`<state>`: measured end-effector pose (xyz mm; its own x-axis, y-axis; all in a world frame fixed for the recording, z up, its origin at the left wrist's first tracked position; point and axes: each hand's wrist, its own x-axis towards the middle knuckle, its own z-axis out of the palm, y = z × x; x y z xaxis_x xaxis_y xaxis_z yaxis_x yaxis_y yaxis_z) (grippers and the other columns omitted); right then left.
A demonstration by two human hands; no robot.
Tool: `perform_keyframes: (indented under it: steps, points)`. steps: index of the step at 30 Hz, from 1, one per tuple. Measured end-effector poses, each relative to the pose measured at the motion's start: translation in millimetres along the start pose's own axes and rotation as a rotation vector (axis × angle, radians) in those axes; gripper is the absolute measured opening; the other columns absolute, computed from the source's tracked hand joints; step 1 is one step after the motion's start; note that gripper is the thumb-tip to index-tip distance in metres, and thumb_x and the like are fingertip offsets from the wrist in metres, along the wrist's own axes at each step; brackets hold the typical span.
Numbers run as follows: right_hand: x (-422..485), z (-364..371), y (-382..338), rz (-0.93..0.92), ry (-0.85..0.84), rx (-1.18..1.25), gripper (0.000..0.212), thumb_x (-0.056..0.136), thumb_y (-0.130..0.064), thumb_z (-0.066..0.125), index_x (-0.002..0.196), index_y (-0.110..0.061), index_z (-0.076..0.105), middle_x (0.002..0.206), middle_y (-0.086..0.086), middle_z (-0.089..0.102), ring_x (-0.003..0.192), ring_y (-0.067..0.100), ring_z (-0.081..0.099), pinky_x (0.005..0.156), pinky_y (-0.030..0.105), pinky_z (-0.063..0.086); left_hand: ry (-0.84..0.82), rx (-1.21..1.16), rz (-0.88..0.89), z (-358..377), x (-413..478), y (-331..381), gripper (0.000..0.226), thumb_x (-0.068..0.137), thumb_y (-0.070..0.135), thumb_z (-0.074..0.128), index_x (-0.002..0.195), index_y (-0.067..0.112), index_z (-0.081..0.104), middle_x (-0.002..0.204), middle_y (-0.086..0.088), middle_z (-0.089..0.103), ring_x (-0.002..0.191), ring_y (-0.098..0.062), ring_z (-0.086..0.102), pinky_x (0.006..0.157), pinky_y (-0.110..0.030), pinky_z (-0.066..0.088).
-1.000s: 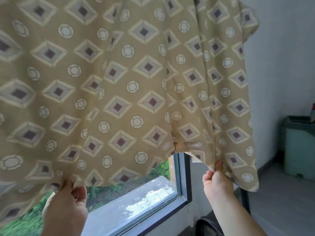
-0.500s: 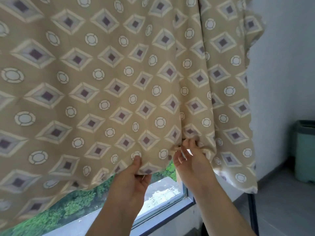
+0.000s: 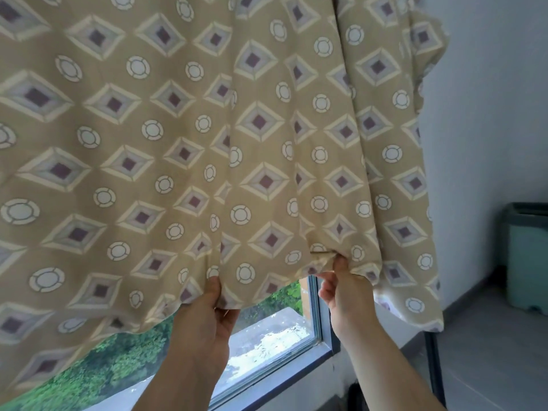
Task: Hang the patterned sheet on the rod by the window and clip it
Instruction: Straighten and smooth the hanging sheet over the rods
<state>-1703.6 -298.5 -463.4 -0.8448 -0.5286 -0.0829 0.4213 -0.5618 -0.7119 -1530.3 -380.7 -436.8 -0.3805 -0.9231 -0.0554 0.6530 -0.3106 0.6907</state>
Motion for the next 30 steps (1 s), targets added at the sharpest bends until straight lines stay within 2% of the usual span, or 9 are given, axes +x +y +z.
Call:
perform_keyframes:
  steps: [3,8,13,16,19,22,24,27,30]
  points:
    - [-1,-8,-5,0.051,-0.090,0.017,0.036,0.102,-0.029,0.048,0.075,-0.007,0.059,0.060,0.005,0.059,0.050,0.013,0.046,0.047,0.023,0.040,0.034,0.011,0.020,-2,5,-1,0.034,0.095,0.014,0.056,0.129,0.017,0.058,0.107,-0.004,0.070,0.092,-0.019,0.066,0.048,-0.026,0.056]
    - [0,-34,8,0.115,-0.133,-0.268,0.037,0.105,-0.028,0.041,0.091,-0.003,0.064,0.070,0.009,0.070,0.053,0.013,0.051,0.053,0.024,0.040,0.122,-0.018,0.019,-4,13,2,0.035,0.096,0.015,0.056,0.130,0.015,0.055,0.114,-0.006,0.068,0.088,-0.017,0.066,0.048,-0.028,0.057]
    - [2,-39,1,0.105,0.022,-0.165,0.033,0.103,-0.027,0.045,0.084,-0.007,0.061,0.063,0.005,0.062,0.051,0.012,0.046,0.052,0.022,0.035,0.073,-0.007,-0.053,-2,2,5,0.007,0.091,0.012,0.062,0.095,0.017,0.063,0.092,-0.003,0.073,0.084,-0.018,0.066,0.052,-0.029,0.059]
    - [-5,-39,-2,0.081,0.073,-0.068,0.026,0.101,-0.027,0.050,0.083,-0.011,0.060,0.070,0.004,0.061,0.058,0.012,0.045,0.057,0.023,0.033,-0.013,0.047,-0.118,-1,-12,5,0.007,0.087,0.017,0.067,0.093,0.018,0.065,0.086,-0.005,0.072,0.085,-0.021,0.064,0.068,-0.035,0.057]
    - [-16,-30,-9,0.129,-0.045,0.155,0.017,0.097,-0.030,0.056,0.106,-0.016,0.059,0.103,0.006,0.061,0.087,0.018,0.054,0.070,0.028,0.045,-0.102,0.093,-0.243,1,-23,1,0.016,0.085,0.022,0.067,0.098,0.012,0.066,0.086,-0.012,0.068,0.086,-0.027,0.065,0.080,-0.041,0.053]
    - [-27,-11,-14,0.229,-0.174,0.250,0.035,0.090,-0.037,0.062,0.115,-0.013,0.056,0.106,0.008,0.059,0.095,0.022,0.056,0.076,0.033,0.050,-0.084,0.262,-0.339,2,-29,1,0.020,0.089,0.024,0.064,0.094,0.005,0.063,0.086,-0.017,0.069,0.076,-0.028,0.066,0.067,-0.039,0.060]
    - [-36,2,-9,0.325,-0.173,0.134,0.036,0.092,-0.043,0.059,0.107,-0.010,0.057,0.100,0.011,0.059,0.091,0.025,0.058,0.076,0.037,0.051,-0.120,0.445,-0.488,1,-35,7,0.043,0.090,0.040,0.061,0.099,-0.002,0.062,0.088,-0.023,0.068,0.073,-0.032,0.065,0.062,-0.039,0.059]
    - [-54,22,-8,0.417,-0.167,-0.246,0.041,0.095,-0.048,0.051,0.102,-0.008,0.056,0.098,0.014,0.063,0.093,0.030,0.064,0.073,0.039,0.053,-0.265,0.622,-0.703,9,-51,29,0.074,0.083,0.061,0.053,0.110,-0.007,0.062,0.095,-0.025,0.068,0.080,-0.035,0.066,0.071,-0.041,0.056]
    - [-68,42,-44,0.359,-0.155,-0.535,0.043,0.096,-0.044,0.050,0.096,-0.005,0.068,0.080,0.011,0.073,0.071,0.024,0.066,0.062,0.030,0.051,-0.269,0.734,-0.545,38,-61,56,0.060,0.082,0.055,0.051,0.100,-0.001,0.065,0.089,-0.019,0.069,0.078,-0.028,0.064,0.068,-0.035,0.055]
